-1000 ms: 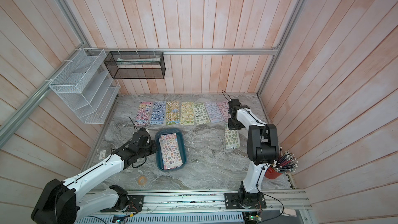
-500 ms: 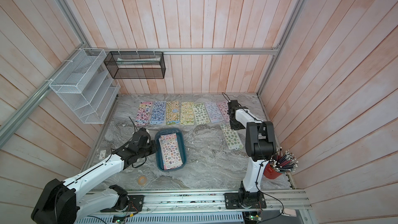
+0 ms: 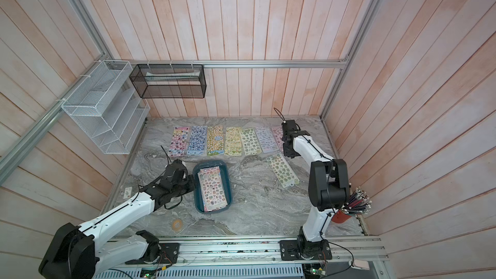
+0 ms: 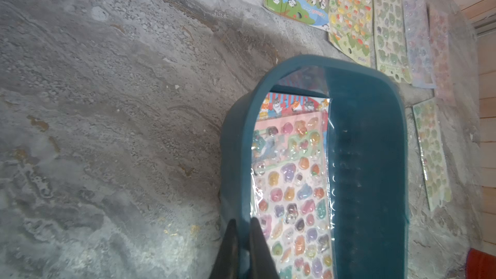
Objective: Take the stickers out of the storage box
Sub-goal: Place the sticker at the center of the board.
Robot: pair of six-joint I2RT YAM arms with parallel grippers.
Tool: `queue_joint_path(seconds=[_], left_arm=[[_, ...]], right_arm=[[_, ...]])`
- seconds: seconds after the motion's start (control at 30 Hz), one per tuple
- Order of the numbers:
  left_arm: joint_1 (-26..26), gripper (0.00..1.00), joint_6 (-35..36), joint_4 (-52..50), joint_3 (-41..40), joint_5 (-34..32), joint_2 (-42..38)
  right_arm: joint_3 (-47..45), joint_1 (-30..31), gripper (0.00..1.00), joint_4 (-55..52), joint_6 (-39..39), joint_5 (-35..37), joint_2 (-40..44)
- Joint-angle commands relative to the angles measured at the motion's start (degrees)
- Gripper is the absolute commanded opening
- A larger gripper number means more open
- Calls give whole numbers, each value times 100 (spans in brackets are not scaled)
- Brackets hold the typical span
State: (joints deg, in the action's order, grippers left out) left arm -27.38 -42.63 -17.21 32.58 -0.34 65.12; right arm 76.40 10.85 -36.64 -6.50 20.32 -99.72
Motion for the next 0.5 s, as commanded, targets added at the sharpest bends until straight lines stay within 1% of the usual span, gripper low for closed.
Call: queue_joint_path(seconds=[0.0,0.07,0.17,0.37,0.47], left_arm=[[25,0,46,-4,195,-67,-125],[22,0,36,-10,214,-63,-148],[23,0,44,-48,211,-63,-161],[22,0,1,24,172,-46,-143],[22,0,-8,39,162,-36,-145]], right_arm=[[-710,237,33,610,-573,-1320,549],[-1118,250,27,965,-803,-1734,731],[-1536,251,22,1252,-1119,-1894,807],[-2040,268,19,1676,-1506,-2133,617],[-2180,268,19,1827,-1633,-2121,447]])
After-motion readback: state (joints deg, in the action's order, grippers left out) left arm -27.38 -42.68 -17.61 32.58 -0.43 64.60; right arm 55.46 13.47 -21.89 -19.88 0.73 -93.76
